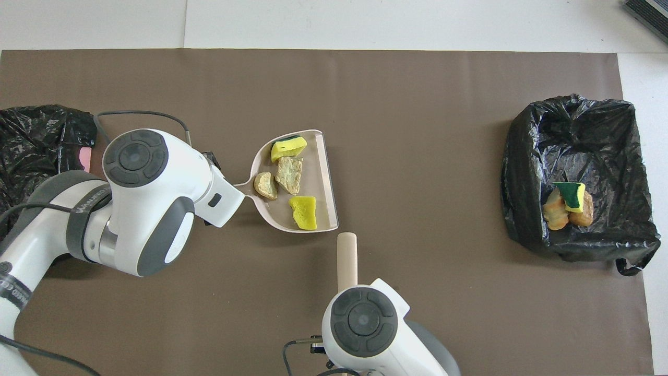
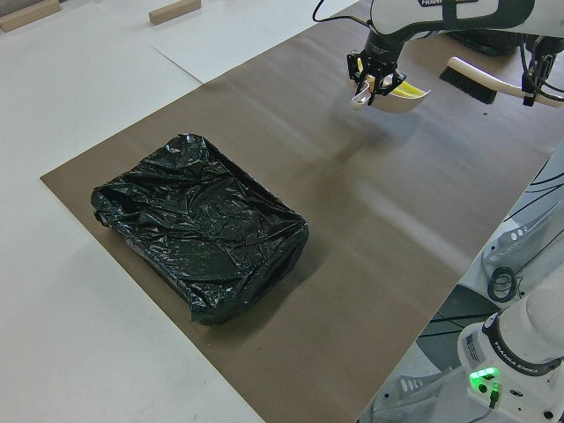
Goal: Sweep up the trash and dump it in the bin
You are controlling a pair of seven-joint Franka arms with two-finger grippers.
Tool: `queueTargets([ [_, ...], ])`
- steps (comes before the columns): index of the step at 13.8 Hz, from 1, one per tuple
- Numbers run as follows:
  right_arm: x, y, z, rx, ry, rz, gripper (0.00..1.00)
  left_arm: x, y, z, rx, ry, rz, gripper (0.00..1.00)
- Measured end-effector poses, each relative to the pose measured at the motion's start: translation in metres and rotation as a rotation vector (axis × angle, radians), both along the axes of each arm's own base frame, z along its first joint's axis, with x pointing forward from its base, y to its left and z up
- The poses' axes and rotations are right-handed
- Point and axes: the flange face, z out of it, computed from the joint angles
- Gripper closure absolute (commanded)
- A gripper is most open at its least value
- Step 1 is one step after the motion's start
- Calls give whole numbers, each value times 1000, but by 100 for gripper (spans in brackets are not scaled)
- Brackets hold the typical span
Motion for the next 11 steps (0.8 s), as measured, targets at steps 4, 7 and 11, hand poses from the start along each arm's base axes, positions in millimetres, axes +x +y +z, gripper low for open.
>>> queueTargets([
  [4,-29,-2,-44,-35,11,21,100,21,78,45,-4,-3,7,100],
  [7,-51,0,-73,-48,-7,17,100,40,179,95,-31,-18,-7,100],
  [11,-69,2,-91,-51,-24,30,100,34,337,148,-26,-57,38,100],
])
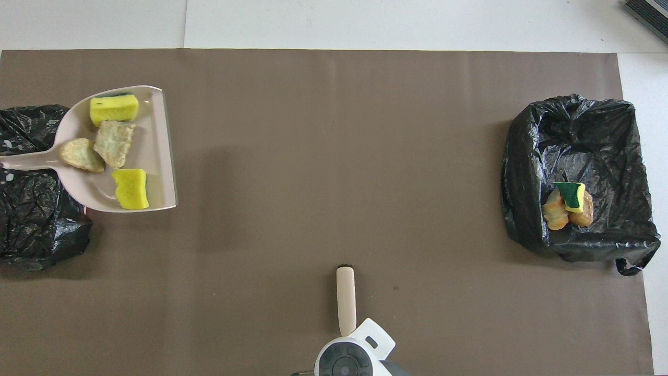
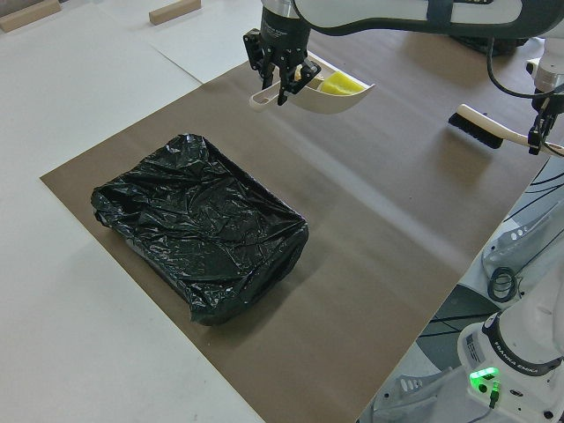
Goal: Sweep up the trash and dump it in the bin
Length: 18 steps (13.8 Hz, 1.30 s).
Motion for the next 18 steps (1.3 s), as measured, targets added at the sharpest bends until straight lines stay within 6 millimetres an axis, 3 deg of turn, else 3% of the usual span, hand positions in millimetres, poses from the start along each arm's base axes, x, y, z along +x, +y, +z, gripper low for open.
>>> queueTargets([
  [1,0,0,-1,2,-3,0,91,-7,41,7,5,-11,48,100],
  [4,1,1,-8,10,-9,2,0,-37,149,14,47,-53,98,100],
  [6,3,2,-11,23,-10,34,0,-48,187,20,151,-79,80,100],
  [8,14,7,-4,42,-39,44,0,-42,199,29,343,-90,25,100],
  [11,74,1,34,93,-130,-18,0,-28,202,24,539,-50,-65,100],
  [14,147,-29,83,145,-226,-127,0,-12,193,12,692,1,-118,100],
  [18,206,-79,120,116,-348,-190,0,4,164,18,886,15,-118,100],
])
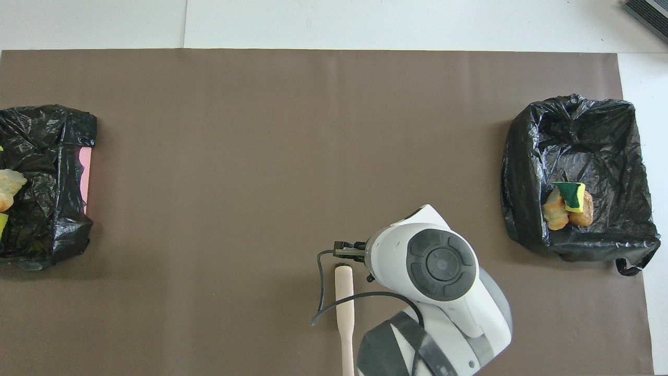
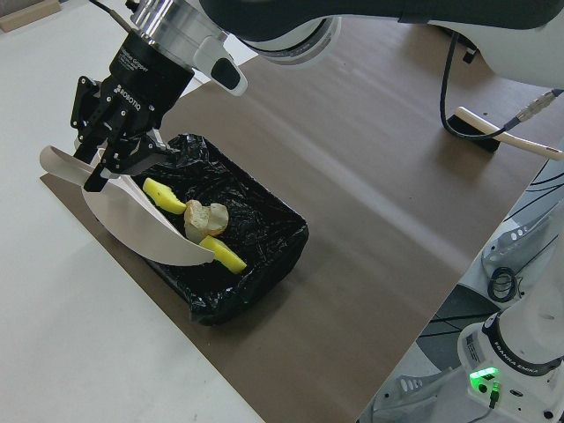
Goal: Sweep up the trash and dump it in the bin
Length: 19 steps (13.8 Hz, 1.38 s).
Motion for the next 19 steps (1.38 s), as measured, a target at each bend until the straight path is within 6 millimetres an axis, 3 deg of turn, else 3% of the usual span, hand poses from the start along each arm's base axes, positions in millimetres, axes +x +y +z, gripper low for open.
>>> queueTargets([
  [4,48,-63,37,5,-52,-101,0,-7,-18,31,64,-8,-8,100],
  [7,69,-109,90,-6,-52,-101,0,-27,-48,55,-89,-56,99,100],
  [9,76,-136,130,-18,-67,-99,0,-33,-75,51,-239,-89,197,100],
  [11,77,-153,157,-68,-87,-105,0,-31,-113,32,-382,-122,299,100],
  [14,77,-175,183,-101,-83,-127,0,-22,-194,-3,-515,-159,464,100],
  [19,68,-244,234,-125,-51,-89,0,-20,-329,-42,-684,-236,751,100],
])
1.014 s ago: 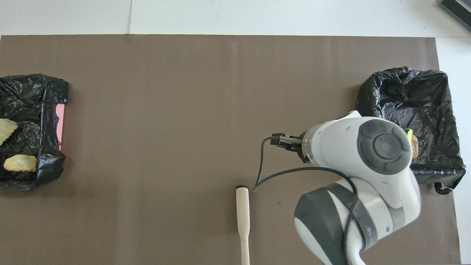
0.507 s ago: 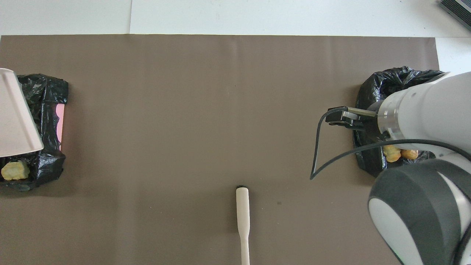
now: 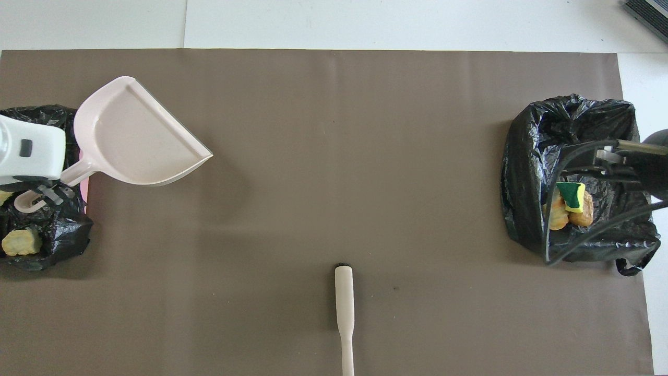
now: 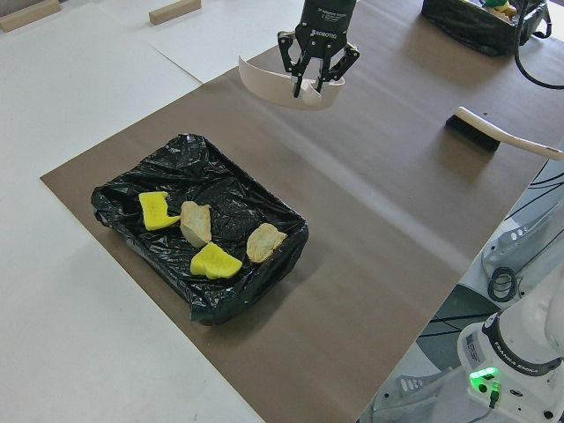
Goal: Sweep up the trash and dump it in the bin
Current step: 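Return the dustpan to the table center and release with the left gripper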
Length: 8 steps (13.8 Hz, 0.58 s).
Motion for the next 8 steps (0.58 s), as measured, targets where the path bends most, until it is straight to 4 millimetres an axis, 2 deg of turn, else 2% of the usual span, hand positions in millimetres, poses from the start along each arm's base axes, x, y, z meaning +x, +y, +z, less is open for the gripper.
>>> queueTargets([
  [2,-5,-23,14,0,-10,-11,0,-1,-65,-18,-45,-13,128,100],
  [4,-12,-56,22,-1,-7,-11,0,-8,-138,-38,-68,-34,253,100],
  [6,-17,-84,24,0,-2,-14,0,-18,-199,-60,-78,-53,332,100],
  [8,-19,-101,15,5,20,-31,0,-24,-257,-94,-114,-63,399,100],
])
